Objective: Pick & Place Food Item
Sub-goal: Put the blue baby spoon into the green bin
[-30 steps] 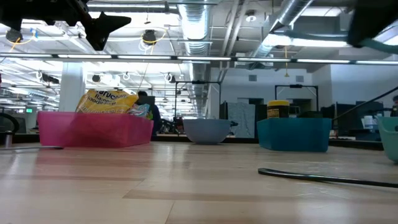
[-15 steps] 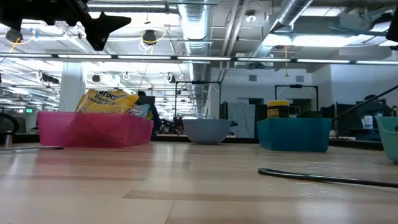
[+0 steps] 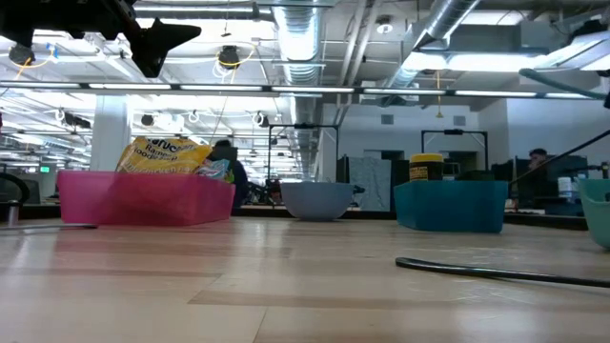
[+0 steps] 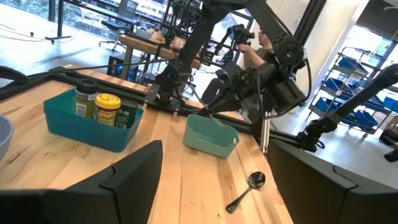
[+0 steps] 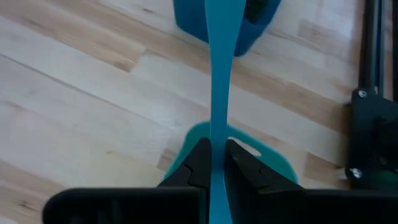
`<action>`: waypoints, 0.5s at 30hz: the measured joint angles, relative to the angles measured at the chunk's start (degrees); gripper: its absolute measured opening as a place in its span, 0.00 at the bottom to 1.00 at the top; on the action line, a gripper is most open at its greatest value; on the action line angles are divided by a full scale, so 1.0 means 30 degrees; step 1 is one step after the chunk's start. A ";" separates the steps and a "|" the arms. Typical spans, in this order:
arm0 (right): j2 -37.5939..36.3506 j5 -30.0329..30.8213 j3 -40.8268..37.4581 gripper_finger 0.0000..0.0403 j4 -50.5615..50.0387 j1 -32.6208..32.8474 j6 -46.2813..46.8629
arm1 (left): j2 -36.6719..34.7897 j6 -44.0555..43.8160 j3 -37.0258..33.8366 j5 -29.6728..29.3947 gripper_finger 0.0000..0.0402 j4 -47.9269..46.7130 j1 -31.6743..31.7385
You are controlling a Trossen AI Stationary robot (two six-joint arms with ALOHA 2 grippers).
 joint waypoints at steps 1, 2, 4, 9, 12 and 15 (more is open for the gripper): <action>0.0000 -0.0190 -0.0089 0.04 0.0096 0.0080 0.0002 | 0.0001 0.0005 0.0000 0.0000 0.71 -0.0003 0.0000; 0.0000 -0.0265 -0.0154 0.05 0.0231 0.0131 0.0001 | 0.0003 0.0004 0.0000 0.0000 0.71 -0.0003 0.0000; -0.0015 -0.0264 -0.0302 0.05 0.0662 0.0316 0.0005 | 0.0003 0.0000 0.0000 0.0000 0.71 -0.0003 -0.0002; -0.0015 -0.0635 -0.1062 0.05 0.2495 0.0746 0.0015 | -0.0005 0.0007 0.0000 -0.0006 0.71 -0.0011 0.0000; -0.0015 -0.0686 -0.1341 0.05 0.2540 0.0961 0.0617 | -0.0005 0.0007 0.0000 0.0000 0.71 -0.0010 0.0000; -0.0015 -0.0683 -0.1393 0.05 0.1800 0.1088 0.1091 | -0.0001 0.0003 0.0000 -0.0004 0.71 -0.0017 0.0000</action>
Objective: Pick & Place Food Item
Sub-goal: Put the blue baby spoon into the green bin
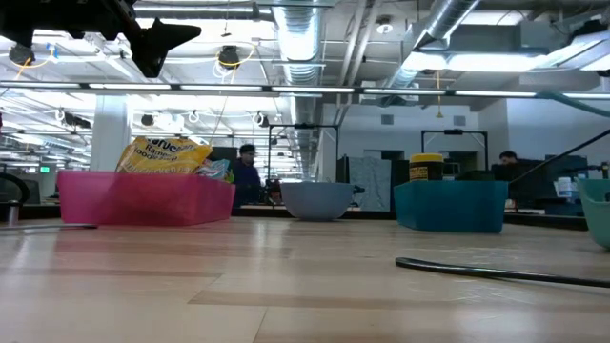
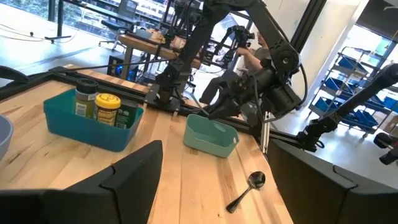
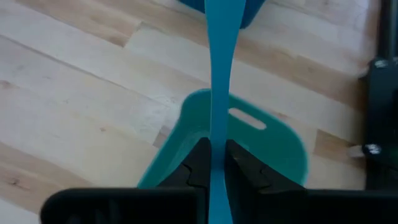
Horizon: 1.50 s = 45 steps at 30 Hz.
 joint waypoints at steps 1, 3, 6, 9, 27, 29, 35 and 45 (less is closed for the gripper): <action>-0.0007 0.0000 0.0000 0.05 -0.0101 0.0000 0.0001 | -0.0003 -0.0003 0.0000 0.0004 0.71 0.0000 -0.0007; -0.0007 -0.0007 0.0000 0.05 -0.0037 -0.0019 -0.0010 | 0.0003 -0.0002 0.0000 0.0004 0.71 0.0006 -0.0001; -0.0007 0.0000 -0.0004 0.05 0.0226 -0.0036 -0.0319 | 0.0003 -0.0003 0.0000 0.0004 0.71 0.0010 -0.0004; -0.0007 0.0004 -0.0327 0.05 0.0818 -0.0036 -0.0321 | 0.0003 -0.0001 0.0000 0.0004 0.71 0.0007 -0.0003; 0.0000 -0.0294 -0.1552 0.05 0.3468 0.0109 -0.2456 | 0.0001 -0.0003 0.0000 0.0000 0.71 0.0015 -0.0002; 0.0000 -0.0556 -0.1552 0.05 0.3332 0.0107 -0.2454 | -0.0002 -0.0003 0.0000 0.0004 0.71 0.0015 0.0000; 0.0008 -0.0593 -0.2456 0.05 0.4393 0.0087 -0.2215 | 0.0003 0.0004 0.0000 0.0004 0.71 0.0015 -0.0007; 0.0030 -0.1731 -0.2951 0.05 0.5344 0.0105 -0.2613 | -0.0001 0.0000 0.0000 0.0004 0.71 0.0017 -0.0007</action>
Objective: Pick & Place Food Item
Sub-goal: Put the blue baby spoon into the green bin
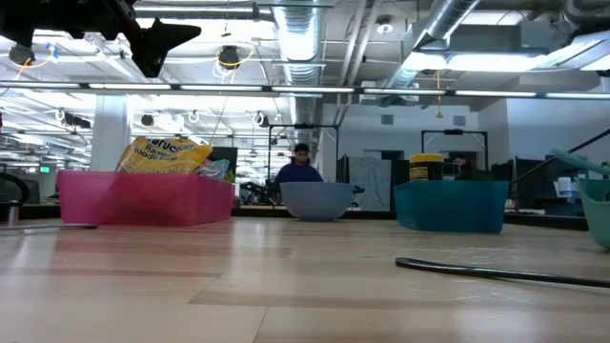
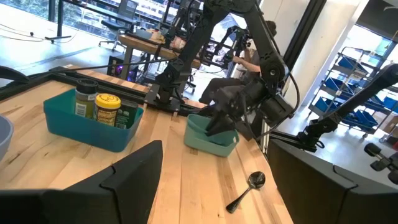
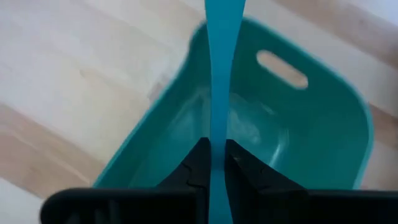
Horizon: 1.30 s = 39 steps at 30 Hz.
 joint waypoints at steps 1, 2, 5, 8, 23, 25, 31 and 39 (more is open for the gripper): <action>0.0000 -0.0404 0.0000 0.06 0.0042 0.0002 -0.0121 | 0.0002 -0.0003 0.0000 0.0000 0.71 -0.0003 0.0007; 0.0000 -0.0640 0.0000 0.06 0.0071 0.0004 -0.0149 | 0.0000 -0.0003 0.0000 -0.0002 0.71 -0.0003 0.0007; 0.0000 -0.0717 0.0000 0.06 0.0153 0.0011 -0.0169 | 0.0005 0.0004 0.0000 -0.0007 0.71 -0.0003 0.0000; 0.0000 -0.0717 0.0000 0.06 0.0236 -0.0003 -0.0197 | 0.0005 -0.0001 0.0000 -0.0002 0.71 -0.0003 0.0007; -0.0007 -0.0717 0.0000 0.13 0.0518 -0.0003 -0.0207 | 0.0005 -0.0003 0.0000 -0.0006 0.71 0.0003 0.0000; -0.0007 -0.0717 0.0000 0.13 0.0518 -0.0003 -0.0207 | 0.0005 0.0005 0.0000 0.0000 0.71 0.0005 0.0007; -0.0015 -0.0713 0.0000 0.13 0.0511 -0.0003 -0.0207 | 0.0000 -0.0003 0.0000 0.0000 0.71 0.0005 0.0006; -0.0015 -0.0709 0.0000 0.13 0.0503 -0.0003 -0.0161 | -0.0003 -0.0003 0.0000 0.0000 0.71 0.0002 0.0007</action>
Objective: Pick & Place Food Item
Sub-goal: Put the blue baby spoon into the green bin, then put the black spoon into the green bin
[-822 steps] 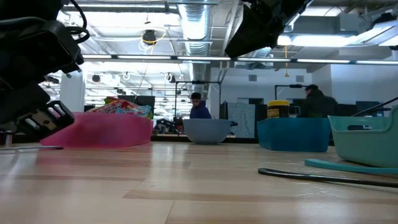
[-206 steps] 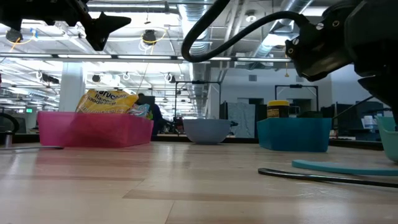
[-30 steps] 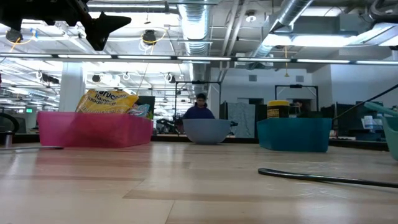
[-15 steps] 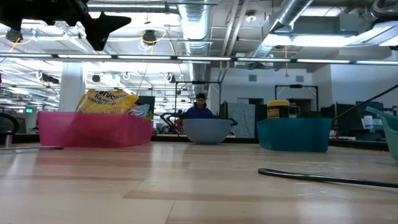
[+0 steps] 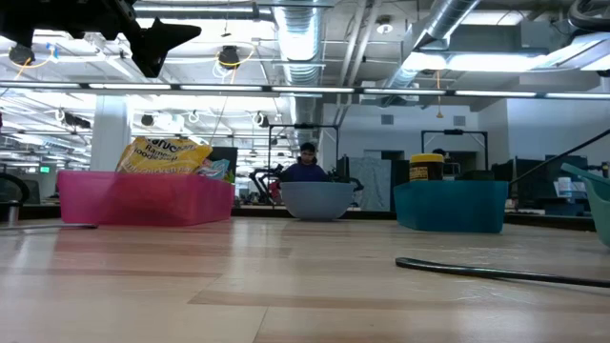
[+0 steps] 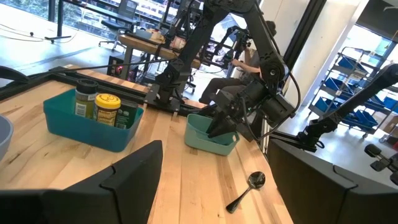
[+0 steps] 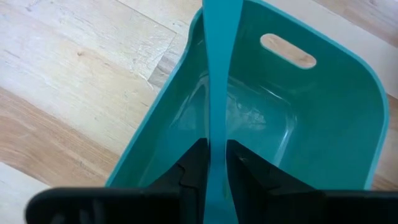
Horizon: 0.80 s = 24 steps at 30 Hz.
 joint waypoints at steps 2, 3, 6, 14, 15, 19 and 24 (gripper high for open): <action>0.0000 0.0000 0.0000 0.13 -0.0001 0.0000 0.0056 | 0.0007 0.0002 0.0000 0.0000 0.71 0.0000 -0.0005; 0.0000 0.0000 0.0000 0.13 0.0006 0.0000 0.0061 | 0.0007 0.0000 0.0000 -0.0005 0.71 -0.0005 -0.0005; 0.0000 0.0000 0.0000 0.15 0.0008 0.0000 0.0102 | 0.0000 0.0000 0.0000 -0.0007 0.71 -0.0005 -0.0007; 0.0000 0.0000 0.0000 0.30 0.0040 0.0000 -0.0209 | 0.0006 0.0003 0.0000 -0.0003 0.71 0.0002 0.0000; 0.0000 -0.0003 0.0000 0.32 0.0031 0.0000 -0.0330 | 0.0005 0.0002 0.0000 -0.0002 0.71 0.0000 -0.0005; 0.0000 0.0000 0.0322 0.36 -0.0398 -0.0015 -0.0335 | 0.0001 0.0000 0.0000 0.0000 0.71 0.0001 -0.0007; -0.0015 0.0000 0.1127 0.38 -0.1467 -0.0015 -0.0458 | 0.0001 0.0006 0.0000 -0.0006 0.71 0.0001 -0.0001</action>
